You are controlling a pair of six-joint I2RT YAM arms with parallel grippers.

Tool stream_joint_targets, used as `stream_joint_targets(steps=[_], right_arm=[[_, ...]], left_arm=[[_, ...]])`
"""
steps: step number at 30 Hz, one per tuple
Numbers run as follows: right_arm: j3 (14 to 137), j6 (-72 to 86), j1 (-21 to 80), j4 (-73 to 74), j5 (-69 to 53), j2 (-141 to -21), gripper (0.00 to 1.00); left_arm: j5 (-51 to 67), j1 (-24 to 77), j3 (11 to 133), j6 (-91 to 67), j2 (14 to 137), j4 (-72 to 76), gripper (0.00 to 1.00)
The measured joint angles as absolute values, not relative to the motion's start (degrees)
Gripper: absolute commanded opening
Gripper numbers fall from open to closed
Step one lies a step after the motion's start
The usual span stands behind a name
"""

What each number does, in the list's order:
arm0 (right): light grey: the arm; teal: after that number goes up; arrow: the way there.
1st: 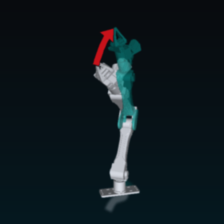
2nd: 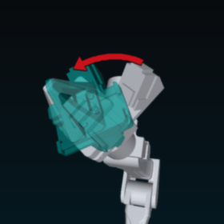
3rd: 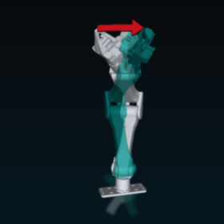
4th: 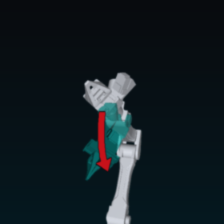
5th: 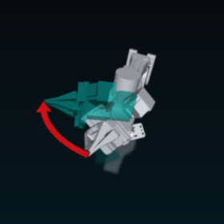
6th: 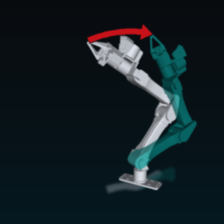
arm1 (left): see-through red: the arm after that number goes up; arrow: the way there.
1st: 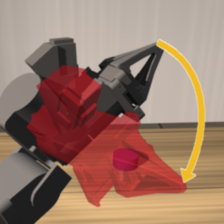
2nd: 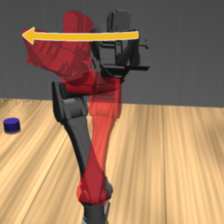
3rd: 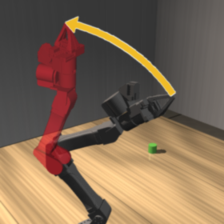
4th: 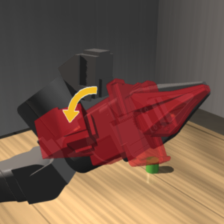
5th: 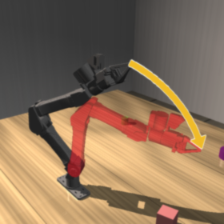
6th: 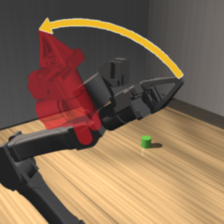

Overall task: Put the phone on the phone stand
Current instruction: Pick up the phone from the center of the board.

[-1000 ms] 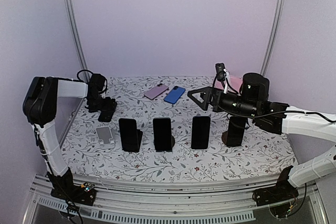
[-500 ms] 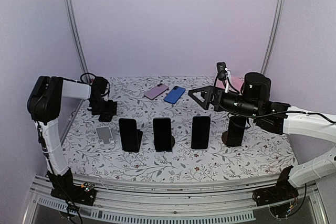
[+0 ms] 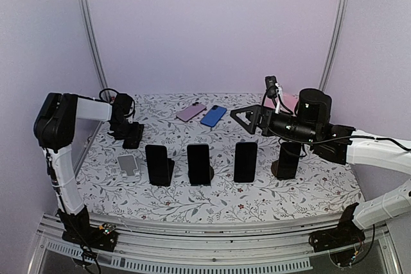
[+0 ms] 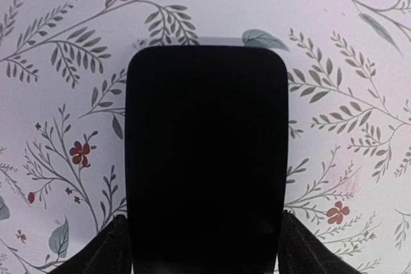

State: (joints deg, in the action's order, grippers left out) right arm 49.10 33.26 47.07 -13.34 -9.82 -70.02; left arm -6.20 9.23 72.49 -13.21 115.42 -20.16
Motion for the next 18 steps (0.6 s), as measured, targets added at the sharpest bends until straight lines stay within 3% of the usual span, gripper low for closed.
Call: stream_joint_targets(steps=[18], right_arm=[[49.1,33.5,47.1,-13.3,-10.0,-70.0,0.99]], left_arm=[[-4.8,12.7,72.2,-13.6,115.2,-19.1,0.63]])
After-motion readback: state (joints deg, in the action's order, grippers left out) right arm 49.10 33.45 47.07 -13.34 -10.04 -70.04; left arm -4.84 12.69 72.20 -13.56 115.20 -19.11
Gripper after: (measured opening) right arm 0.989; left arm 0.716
